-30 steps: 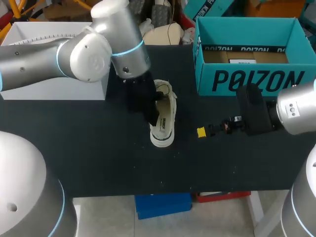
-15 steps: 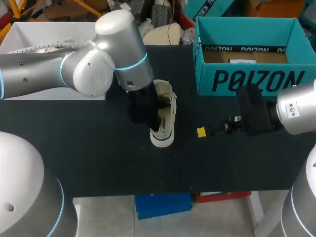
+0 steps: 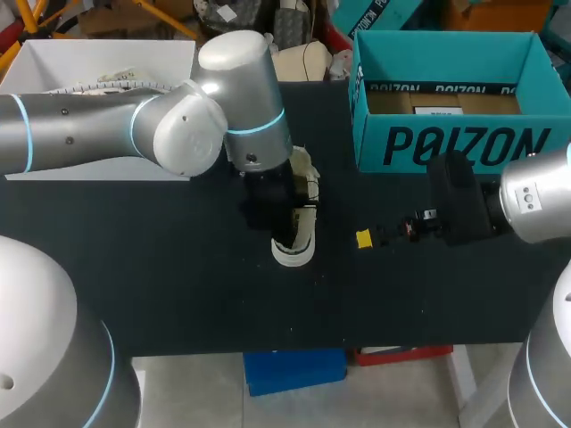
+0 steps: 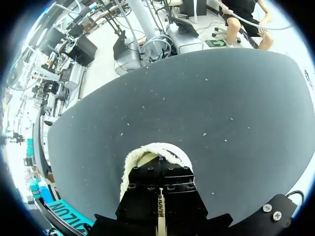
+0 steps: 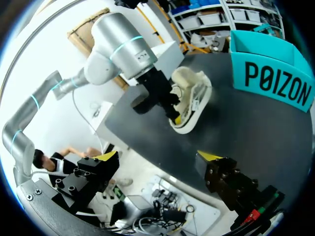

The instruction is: Take the shoe out of the shoebox, open the shoe tongue, remove and reinsert the insole, then place the shoe into the shoebox

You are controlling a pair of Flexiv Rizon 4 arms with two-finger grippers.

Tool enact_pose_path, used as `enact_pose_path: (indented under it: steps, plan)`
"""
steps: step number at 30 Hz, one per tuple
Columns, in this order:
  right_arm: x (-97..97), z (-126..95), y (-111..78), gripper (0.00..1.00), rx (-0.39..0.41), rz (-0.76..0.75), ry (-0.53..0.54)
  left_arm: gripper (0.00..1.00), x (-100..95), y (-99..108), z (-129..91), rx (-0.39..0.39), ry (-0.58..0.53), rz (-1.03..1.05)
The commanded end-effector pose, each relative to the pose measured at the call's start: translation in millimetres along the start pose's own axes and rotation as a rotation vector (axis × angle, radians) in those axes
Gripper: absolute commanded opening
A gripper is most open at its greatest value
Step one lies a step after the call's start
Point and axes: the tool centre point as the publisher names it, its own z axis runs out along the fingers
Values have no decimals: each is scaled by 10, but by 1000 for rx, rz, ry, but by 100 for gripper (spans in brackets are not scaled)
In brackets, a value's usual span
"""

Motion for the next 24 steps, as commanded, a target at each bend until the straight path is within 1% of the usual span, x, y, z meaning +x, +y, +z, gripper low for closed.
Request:
enact_pose_path:
  steps: [1, 5, 8, 10, 11, 13, 14, 15, 16, 18, 21, 24]
  plan:
    - [5, -19, -14, 100, -1, 0, 0, 0, -22, 40, 71, 16, 6, -4]
    - [5, -19, -14, 100, -1, 0, 0, 0, -42, 10, -69, 21, -39, -14]
    - [5, -19, -14, 100, -1, 0, 0, 0, -84, 1, -299, 9, -118, -28]
    - [5, -19, -14, 100, -1, 0, 0, 0, -108, 7, -480, 9, -195, -63]
    - [5, -19, -14, 100, -1, 0, 0, 0, -107, 28, -562, -9, -203, -58]
    - [5, -19, -14, 100, -1, 0, 0, 0, -110, 62, -753, 14, -315, -146]
    - [5, -19, -14, 100, -1, 0, 0, 0, -99, 97, -864, -16, -302, -133]
    - [5, -19, -14, 100, -1, 0, 0, 0, -89, 127, -959, -16, -348, -167]
    - [5, -19, -14, 100, -1, 0, 0, 0, -87, 146, -1055, 20, -431, -243]
    - [5, -19, -14, 100, -1, 0, 0, 0, -75, 190, -1232, 21, -491, -295]
    - [5, -19, -14, 100, -1, 0, 0, 0, -41, 280, -1465, 46, -620, -409]
    - [5, -19, -14, 100, -1, 0, 0, 0, 58, 439, -1632, 2, -635, -473]
